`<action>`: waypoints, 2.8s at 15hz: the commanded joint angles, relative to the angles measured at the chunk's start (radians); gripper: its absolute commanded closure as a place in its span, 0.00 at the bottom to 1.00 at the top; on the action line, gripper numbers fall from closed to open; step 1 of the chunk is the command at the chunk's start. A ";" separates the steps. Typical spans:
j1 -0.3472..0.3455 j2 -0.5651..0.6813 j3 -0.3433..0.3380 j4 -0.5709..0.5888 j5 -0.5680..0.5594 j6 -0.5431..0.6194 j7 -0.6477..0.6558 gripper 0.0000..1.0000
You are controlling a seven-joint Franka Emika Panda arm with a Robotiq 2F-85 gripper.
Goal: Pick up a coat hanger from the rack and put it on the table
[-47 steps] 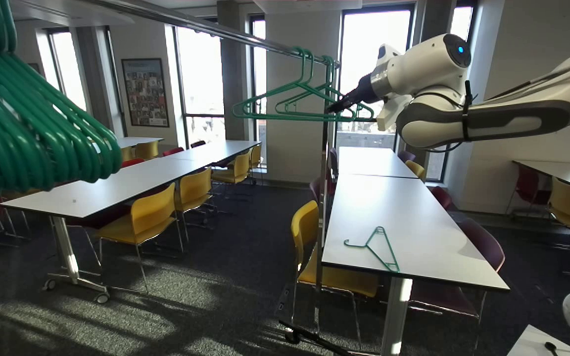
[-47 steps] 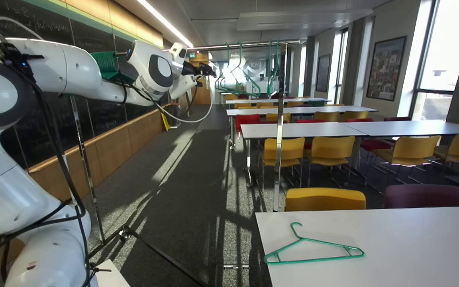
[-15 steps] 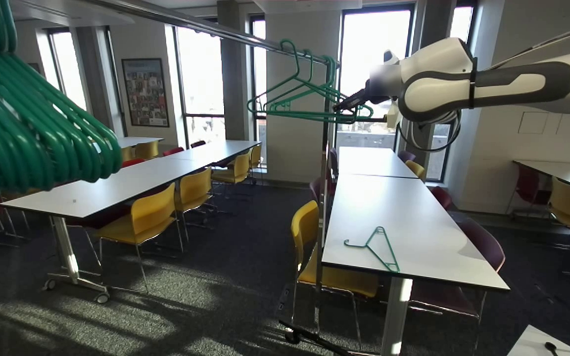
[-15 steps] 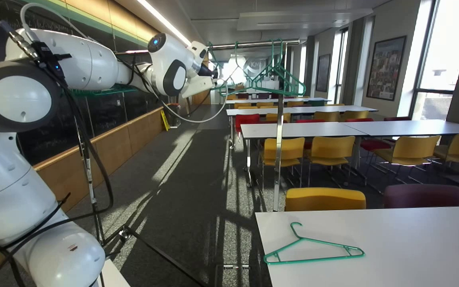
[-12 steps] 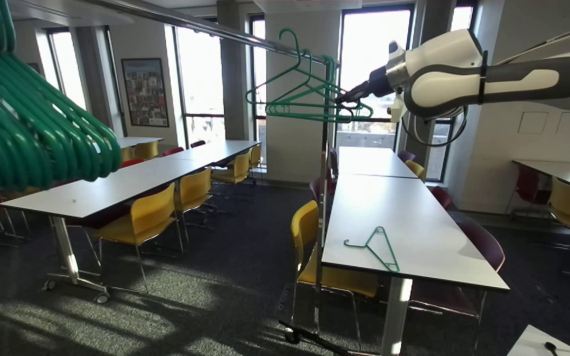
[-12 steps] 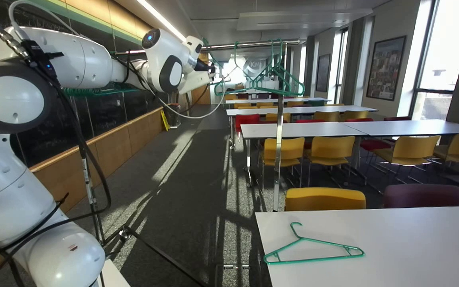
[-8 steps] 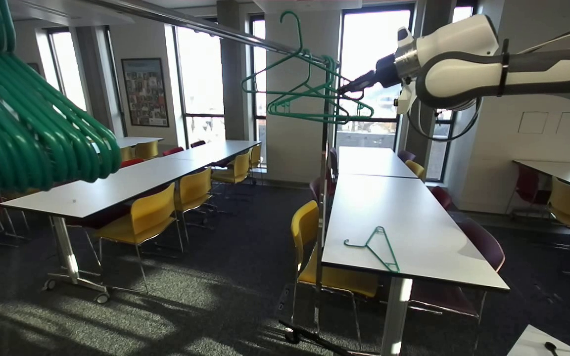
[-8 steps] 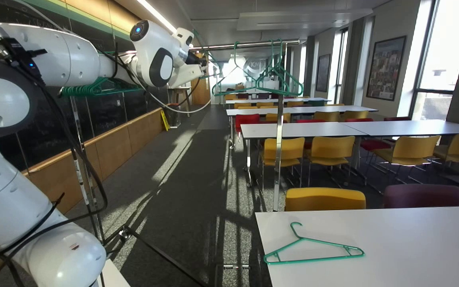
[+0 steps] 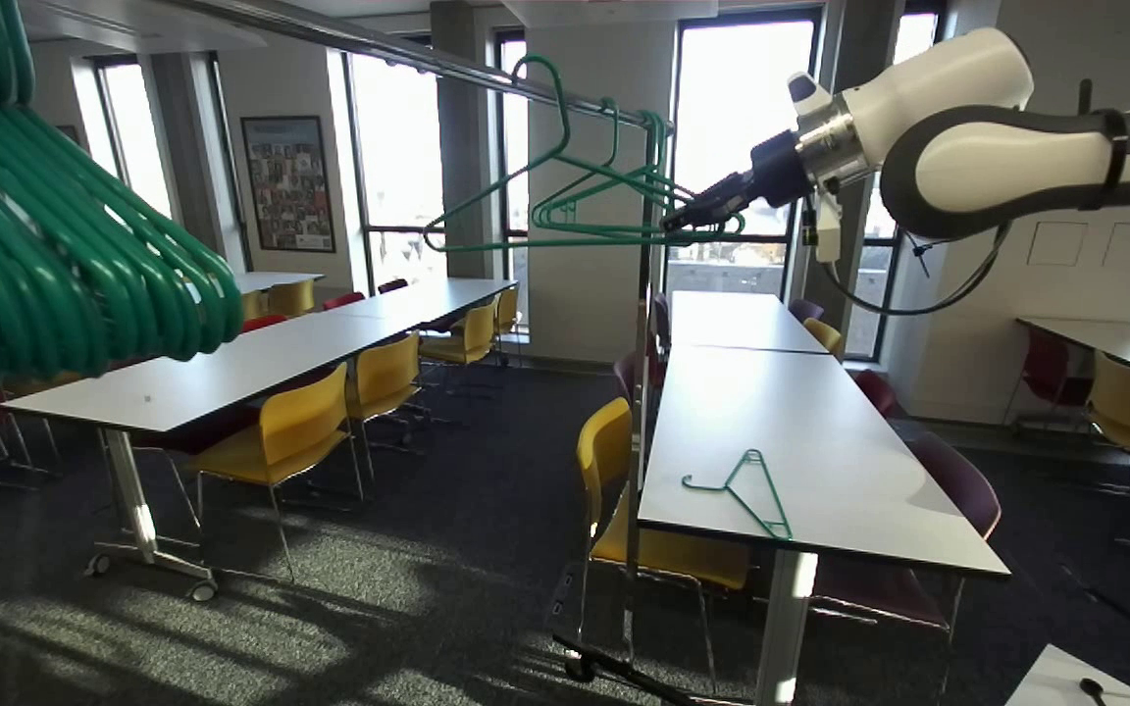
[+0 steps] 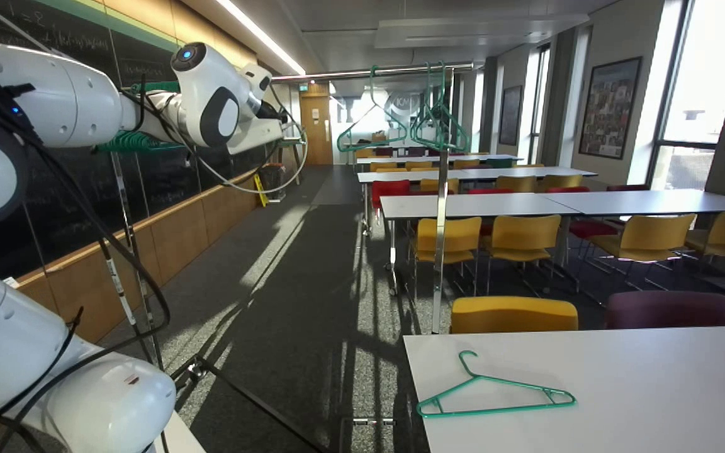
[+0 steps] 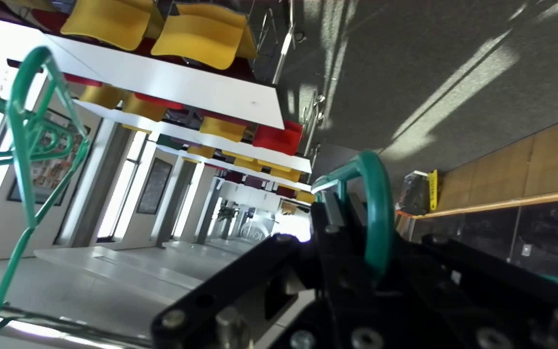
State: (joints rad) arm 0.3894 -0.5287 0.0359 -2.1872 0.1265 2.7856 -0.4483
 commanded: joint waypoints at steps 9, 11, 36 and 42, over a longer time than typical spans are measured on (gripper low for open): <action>-0.187 -0.157 -0.002 -0.342 -0.242 -0.271 0.032 0.99; -0.255 -0.158 0.004 -0.370 -0.331 -0.328 0.043 0.99; -0.473 0.343 -0.003 -0.034 -1.916 -0.801 0.511 0.99; -0.402 0.404 0.007 -0.049 -1.851 -0.899 0.786 0.99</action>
State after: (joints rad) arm -0.0655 -0.1086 0.0404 -2.2439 -1.8172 1.9289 0.2531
